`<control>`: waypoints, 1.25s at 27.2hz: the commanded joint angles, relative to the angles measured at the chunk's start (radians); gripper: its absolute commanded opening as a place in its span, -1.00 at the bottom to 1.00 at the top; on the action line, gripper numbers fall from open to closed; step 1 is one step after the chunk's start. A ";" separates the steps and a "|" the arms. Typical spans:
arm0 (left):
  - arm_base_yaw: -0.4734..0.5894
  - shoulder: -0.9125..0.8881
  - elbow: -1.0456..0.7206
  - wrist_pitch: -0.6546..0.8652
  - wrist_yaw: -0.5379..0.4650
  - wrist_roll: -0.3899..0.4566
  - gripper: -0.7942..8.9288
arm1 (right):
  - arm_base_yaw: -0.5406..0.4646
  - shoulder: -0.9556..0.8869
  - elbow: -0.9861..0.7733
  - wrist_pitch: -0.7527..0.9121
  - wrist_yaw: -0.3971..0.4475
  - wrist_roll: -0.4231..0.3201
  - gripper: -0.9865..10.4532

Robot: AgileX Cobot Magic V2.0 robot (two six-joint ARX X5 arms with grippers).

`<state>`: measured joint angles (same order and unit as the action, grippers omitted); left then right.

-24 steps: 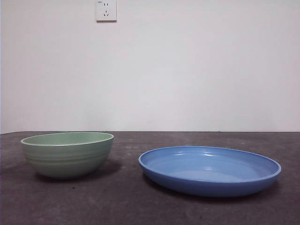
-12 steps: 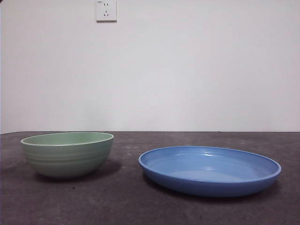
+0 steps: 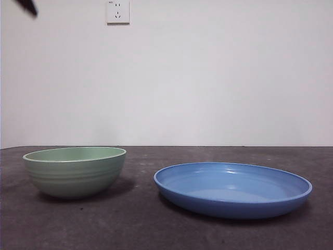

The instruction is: Place the green bowl on the blue plate

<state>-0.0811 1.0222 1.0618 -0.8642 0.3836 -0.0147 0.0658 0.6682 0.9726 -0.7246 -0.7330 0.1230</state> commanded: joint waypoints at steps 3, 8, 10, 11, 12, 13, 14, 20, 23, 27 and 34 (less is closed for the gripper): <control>-0.001 0.110 0.024 -0.036 -0.032 0.010 0.31 | 0.004 0.003 0.017 0.006 0.001 -0.011 0.23; -0.001 0.219 0.023 -0.029 -0.033 -0.005 0.31 | 0.004 0.003 0.017 0.006 0.001 -0.011 0.23; -0.001 0.268 0.023 -0.018 -0.038 -0.032 0.31 | 0.004 0.003 0.017 0.006 0.001 -0.011 0.23; -0.001 0.289 0.023 -0.008 -0.042 -0.042 0.31 | 0.004 0.003 0.017 0.006 0.001 -0.011 0.23; -0.003 0.314 0.023 0.003 -0.050 -0.055 0.31 | 0.004 0.003 0.017 0.006 0.001 -0.011 0.23; -0.006 0.337 0.023 0.013 -0.062 -0.063 0.31 | 0.004 0.003 0.017 0.006 0.002 -0.011 0.23; -0.011 0.357 0.023 0.021 -0.072 -0.069 0.31 | 0.004 0.003 0.017 0.006 0.002 -0.011 0.23; -0.058 0.480 0.023 0.056 -0.119 -0.080 0.31 | 0.004 0.003 0.017 0.006 0.001 -0.011 0.23; -0.099 0.544 0.023 0.111 -0.140 -0.079 0.31 | 0.004 0.003 0.017 0.006 0.002 -0.011 0.23; -0.143 0.588 0.023 0.159 -0.250 -0.090 0.30 | 0.004 0.003 0.017 0.006 0.002 -0.011 0.23; -0.189 0.594 0.023 0.176 -0.245 -0.110 -0.10 | 0.004 0.003 0.017 0.006 0.004 -0.011 0.23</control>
<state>-0.2661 1.5970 1.0626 -0.6891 0.1329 -0.1192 0.0658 0.6682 0.9726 -0.7246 -0.7300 0.1226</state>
